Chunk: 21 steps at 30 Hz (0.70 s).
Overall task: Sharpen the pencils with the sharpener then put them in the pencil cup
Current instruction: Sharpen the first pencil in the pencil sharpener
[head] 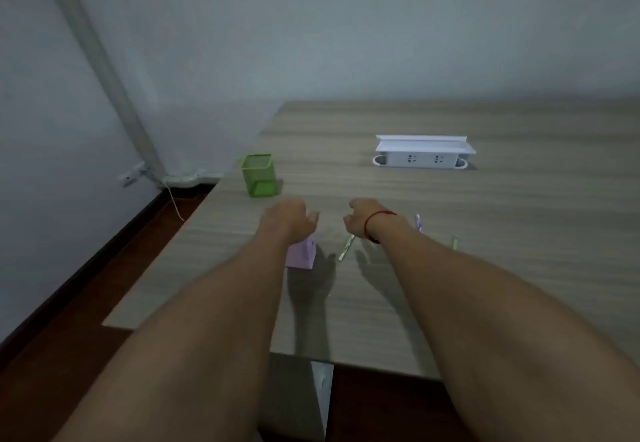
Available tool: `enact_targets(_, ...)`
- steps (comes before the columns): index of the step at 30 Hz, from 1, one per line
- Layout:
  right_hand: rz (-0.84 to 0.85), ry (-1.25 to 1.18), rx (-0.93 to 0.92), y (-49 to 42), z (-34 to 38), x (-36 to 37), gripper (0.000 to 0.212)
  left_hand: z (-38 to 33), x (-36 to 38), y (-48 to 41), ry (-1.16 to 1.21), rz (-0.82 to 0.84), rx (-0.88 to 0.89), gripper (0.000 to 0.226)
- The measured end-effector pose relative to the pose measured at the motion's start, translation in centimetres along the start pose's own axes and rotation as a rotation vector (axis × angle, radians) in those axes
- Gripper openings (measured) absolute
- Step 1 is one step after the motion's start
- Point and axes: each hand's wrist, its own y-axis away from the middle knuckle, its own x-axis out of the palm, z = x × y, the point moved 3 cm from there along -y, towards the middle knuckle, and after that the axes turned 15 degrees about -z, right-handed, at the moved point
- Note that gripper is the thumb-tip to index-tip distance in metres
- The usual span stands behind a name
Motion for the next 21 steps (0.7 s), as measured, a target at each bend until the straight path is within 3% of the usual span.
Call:
enact_targets(5, -0.006, 0.054, -0.002, 1.2, 0.1, 6.6, 0.044, 2.3, 4.3, 2.2, 0.031, -0.084, 0.119, 0.045)
enact_targets(8, -0.161, 0.052, -0.001, 2.0, 0.1, 8.4, 0.034, 3.0, 5.3, 2.7, 0.062, -0.182, 0.185, 0.041)
enact_targets(12, -0.328, 0.060, -0.041, 3.6, 0.0, 8.4, 0.037, 3.2, 5.0, 4.4, 0.080, -0.228, 0.190, 0.033)
enact_targets(18, -0.261, 0.142, -0.090, 7.7, -1.7, 7.7, 0.040, 3.1, 3.0, 9.3, 0.125, -0.223, 0.141, 0.028)
enact_targets(21, -0.267, 0.167, -0.130, 9.0, -2.5, 5.6, 0.042, 3.0, 2.5, 11.0, 0.132, -0.223, 0.130, 0.038)
